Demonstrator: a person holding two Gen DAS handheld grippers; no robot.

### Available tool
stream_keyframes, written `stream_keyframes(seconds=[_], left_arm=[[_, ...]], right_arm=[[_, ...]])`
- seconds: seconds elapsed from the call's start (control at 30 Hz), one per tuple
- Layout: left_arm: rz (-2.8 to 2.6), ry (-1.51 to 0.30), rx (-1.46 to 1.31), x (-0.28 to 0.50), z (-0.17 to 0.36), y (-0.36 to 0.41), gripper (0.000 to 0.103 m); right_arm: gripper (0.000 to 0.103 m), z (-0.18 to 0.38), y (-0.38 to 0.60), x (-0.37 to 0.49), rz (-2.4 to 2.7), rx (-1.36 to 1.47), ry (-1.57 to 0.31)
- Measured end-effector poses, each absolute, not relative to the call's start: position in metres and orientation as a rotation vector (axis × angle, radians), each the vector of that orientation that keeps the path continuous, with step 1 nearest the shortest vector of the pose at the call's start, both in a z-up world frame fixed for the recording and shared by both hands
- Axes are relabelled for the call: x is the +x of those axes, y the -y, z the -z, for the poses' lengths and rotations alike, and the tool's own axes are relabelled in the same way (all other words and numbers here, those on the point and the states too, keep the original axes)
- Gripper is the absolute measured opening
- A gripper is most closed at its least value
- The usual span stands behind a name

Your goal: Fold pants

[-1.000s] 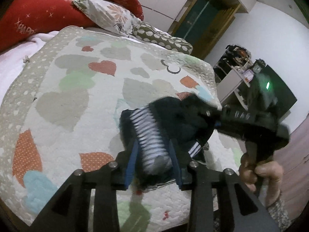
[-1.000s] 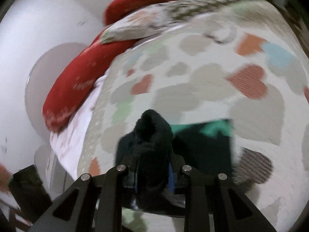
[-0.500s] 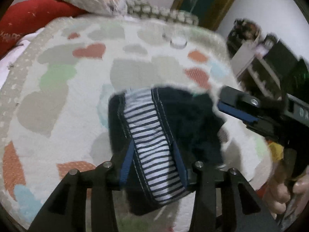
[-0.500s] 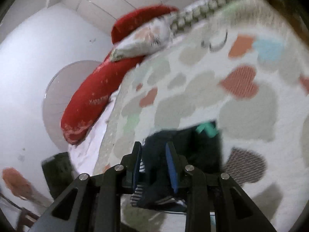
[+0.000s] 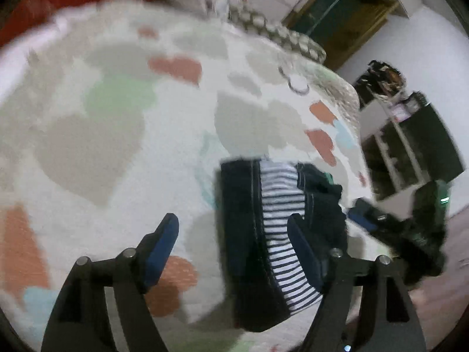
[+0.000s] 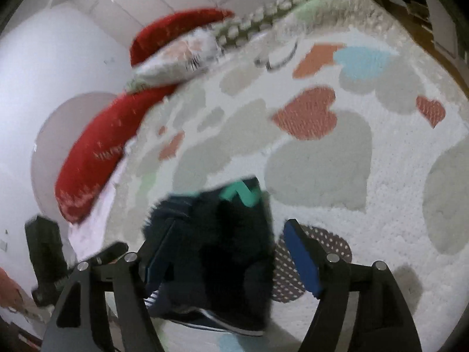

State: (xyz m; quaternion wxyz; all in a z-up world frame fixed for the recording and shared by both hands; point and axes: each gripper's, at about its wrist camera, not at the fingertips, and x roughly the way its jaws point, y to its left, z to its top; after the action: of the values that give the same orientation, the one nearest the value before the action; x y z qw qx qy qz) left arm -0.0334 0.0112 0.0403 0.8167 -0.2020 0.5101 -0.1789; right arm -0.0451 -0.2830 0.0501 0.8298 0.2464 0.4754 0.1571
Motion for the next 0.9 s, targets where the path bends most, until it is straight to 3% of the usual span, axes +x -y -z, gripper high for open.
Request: stream_keyframes(seconds=[0.1,0.17,0.2,0.23,0.3,0.53,0.6,0.7,0.9], left_arm=[[0.432,-1.136,-0.428,-0.024,-0.021,0.009,0.076],[0.443,-1.119,-0.393,-0.024,-0.021,0.021,0.076],[0.466,-1.112,-0.393,-0.022,-0.024,0.027,0.066],[0.492,-1.119,-0.411,-0.02,-0.025,0.029,0.045],[0.495,-1.115,-0.429,-0.013,-0.036,0.03,0.04],[0.376,-1.044,-0.338,0.03,-0.069,0.029,0.042],[0.302,-1.057,-0.295,0.046,-0.063,0.028,0.049],[0.251,-1.118,-0.309,0.059,-0.046,0.02,0.049],[0.261,-1.04,-0.364,0.021,-0.064,0.004,0.049]], right_arm=[[0.078,-0.027,0.271,-0.033,-0.37,0.535,-1.045],[0.066,-0.024,0.266,-0.028,-0.423,0.569,-1.028],[0.05,-0.023,0.266,-0.026,-0.423,0.593,-1.032],[0.044,-0.025,0.267,-0.026,-0.425,0.608,-1.027],[0.034,-0.035,0.268,-0.024,-0.438,0.613,-1.008],[0.033,-0.069,0.26,0.015,-0.422,0.593,-0.94],[0.036,-0.061,0.256,0.033,-0.361,0.562,-0.96],[0.05,-0.039,0.25,0.051,-0.239,0.464,-1.041],[0.052,-0.08,0.272,0.015,-0.263,0.54,-0.875]])
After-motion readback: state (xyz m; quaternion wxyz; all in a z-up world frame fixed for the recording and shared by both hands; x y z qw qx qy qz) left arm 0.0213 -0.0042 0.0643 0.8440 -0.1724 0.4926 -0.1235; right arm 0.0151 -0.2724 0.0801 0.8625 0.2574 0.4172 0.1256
